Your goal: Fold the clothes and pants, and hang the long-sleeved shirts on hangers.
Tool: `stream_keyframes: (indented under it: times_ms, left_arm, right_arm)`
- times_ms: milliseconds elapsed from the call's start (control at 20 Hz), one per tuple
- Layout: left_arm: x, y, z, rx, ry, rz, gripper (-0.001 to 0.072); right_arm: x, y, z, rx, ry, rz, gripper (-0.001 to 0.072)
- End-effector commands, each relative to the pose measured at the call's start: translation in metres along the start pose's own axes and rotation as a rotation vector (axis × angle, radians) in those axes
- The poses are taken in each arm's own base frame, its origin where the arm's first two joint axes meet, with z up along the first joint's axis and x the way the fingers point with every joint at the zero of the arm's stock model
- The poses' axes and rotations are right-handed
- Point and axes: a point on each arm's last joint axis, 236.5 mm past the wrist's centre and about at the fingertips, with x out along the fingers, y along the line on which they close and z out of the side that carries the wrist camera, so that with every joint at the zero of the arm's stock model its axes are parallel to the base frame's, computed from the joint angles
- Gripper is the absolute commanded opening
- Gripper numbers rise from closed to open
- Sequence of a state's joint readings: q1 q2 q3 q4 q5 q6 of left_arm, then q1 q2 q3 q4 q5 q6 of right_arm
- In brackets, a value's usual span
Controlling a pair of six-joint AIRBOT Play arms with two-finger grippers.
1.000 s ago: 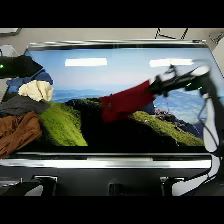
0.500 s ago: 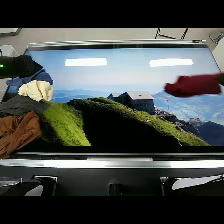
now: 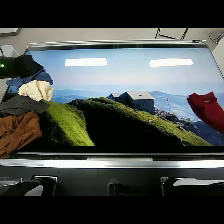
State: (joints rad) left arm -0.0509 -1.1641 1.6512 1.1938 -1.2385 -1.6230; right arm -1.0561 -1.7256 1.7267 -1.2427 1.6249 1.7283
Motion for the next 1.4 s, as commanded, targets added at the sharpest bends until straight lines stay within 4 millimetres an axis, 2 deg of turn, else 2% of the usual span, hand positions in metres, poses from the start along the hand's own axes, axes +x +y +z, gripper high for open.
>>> stream_keyframes:
  times_ms: [0,100,200,400,650,700,750,800,850,900,950,1000,1050,1100,1150,1200,1250,1300,1350]
  left_arm:
    - [0.001,0.000,0.000,-0.002,0.003,0.000,0.0025]
    - [0.001,0.000,0.000,-0.002,0.003,0.000,0.0025]
    - [0.002,0.001,-0.001,-0.002,0.006,0.001,0.0025]
    - [0.003,0.001,-0.002,-0.003,0.008,0.001,0.0025]
    - [0.003,0.001,-0.002,-0.003,0.008,0.001,0.0025]
    - [0.003,0.001,-0.002,-0.003,0.007,0.001,0.0025]
    - [0.003,0.001,-0.002,-0.003,0.007,0.001,0.0025]
    - [0.003,0.001,-0.002,-0.003,0.007,0.001,0.0025]
    - [0.003,0.001,-0.002,-0.003,0.007,0.001,0.0025]
    - [0.002,0.000,-0.001,-0.002,0.006,-0.001,0.0025]
    - [0.002,-0.002,0.000,0.003,-0.002,-0.004,0.0024]
    - [0.002,-0.004,0.008,0.006,-0.035,-0.009,0.0024]
    - [0.002,-0.008,0.020,0.031,-0.087,-0.016,0.0023]
    - [0.003,-0.012,0.036,0.053,-0.157,-0.021,0.0022]
    - [0.005,-0.011,0.049,0.064,-0.210,-0.010,0.0022]
    - [0.013,-0.002,0.055,0.081,-0.228,0.033,0.0021]
    - [0.025,0.018,0.052,0.094,-0.201,0.116,0.0022]
    - [0.038,0.041,0.044,0.094,-0.153,0.201,0.0022]
    - [0.054,0.066,0.027,0.083,-0.068,0.284,0.0024]
  right_arm:
    - [0.022,-0.055,-0.032,0.058,0.029,-0.161,0.0032]
    - [0.034,-0.084,-0.052,0.065,0.040,-0.252,0.0034]
    - [0.045,-0.101,-0.068,0.078,0.053,-0.299,0.0034]
    - [0.049,-0.116,-0.073,0.071,0.044,-0.347,0.0032]
    - [0.047,-0.117,-0.081,0.089,0.072,-0.359,0.0033]
    - [0.044,-0.118,-0.080,0.089,0.063,-0.364,0.0082]
    - [0.039,-0.116,-0.079,0.088,0.054,-0.364,0.0305]
    - [0.030,-0.113,-0.075,0.080,0.036,-0.361,0.0606]
    - [0.015,-0.105,-0.067,0.057,0.005,-0.352,0.0697]
    - [-0.004,-0.092,-0.054,0.031,-0.039,-0.326,0.0707]
    - [-0.031,-0.069,-0.033,0.001,-0.129,-0.271,0.0707]
    - [-0.063,-0.037,-0.007,-0.040,-0.258,-0.179,0.0707]
    - [-0.106,0.012,0.021,-0.129,-0.428,-0.047,0.0707]
    - [-0.150,0.057,0.039,-0.213,-0.589,0.049,0.0706]
    - [-0.193,0.104,0.045,-0.317,-0.739,0.114,0.0705]
    - [-0.220,0.145,0.039,-0.415,-0.835,0.151,0.0702]
    - [-0.233,0.187,0.022,-0.507,-0.880,0.196,0.0692]
    - [-0.223,0.224,-0.003,-0.579,-0.848,0.237,0.0675]
    - [-0.196,0.245,-0.033,-0.623,-0.741,0.243,0.0675]
